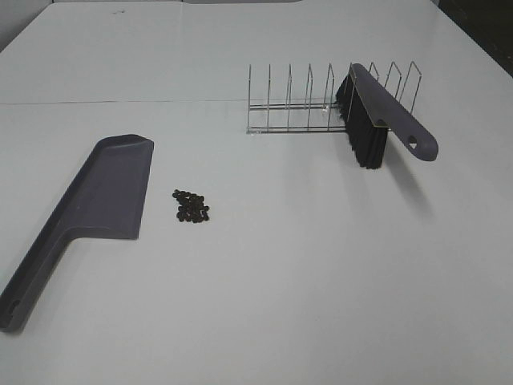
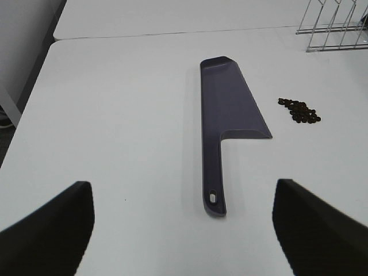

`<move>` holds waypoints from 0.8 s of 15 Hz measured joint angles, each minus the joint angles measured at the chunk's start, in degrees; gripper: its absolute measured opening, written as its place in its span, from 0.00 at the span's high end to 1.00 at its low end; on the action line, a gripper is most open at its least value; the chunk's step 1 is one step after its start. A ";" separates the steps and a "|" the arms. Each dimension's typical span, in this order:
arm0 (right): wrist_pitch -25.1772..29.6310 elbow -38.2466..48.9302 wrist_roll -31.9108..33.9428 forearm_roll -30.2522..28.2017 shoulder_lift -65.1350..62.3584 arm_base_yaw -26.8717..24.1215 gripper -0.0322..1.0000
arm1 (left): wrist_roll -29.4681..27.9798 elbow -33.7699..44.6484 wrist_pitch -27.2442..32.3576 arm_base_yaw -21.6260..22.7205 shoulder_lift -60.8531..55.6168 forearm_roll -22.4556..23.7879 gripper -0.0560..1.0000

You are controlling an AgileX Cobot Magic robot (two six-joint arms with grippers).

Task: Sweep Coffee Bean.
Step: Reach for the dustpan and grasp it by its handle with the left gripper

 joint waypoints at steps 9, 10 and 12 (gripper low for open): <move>0.00 0.00 0.00 0.00 0.00 0.00 0.04 | 0.00 0.00 0.00 0.00 0.00 0.00 0.24; 0.00 0.00 0.00 0.00 0.00 0.00 0.04 | 0.00 0.00 0.00 0.00 0.00 0.00 0.24; 0.00 0.00 0.00 0.00 0.00 0.00 0.04 | 0.00 0.00 0.00 0.00 0.00 0.00 0.24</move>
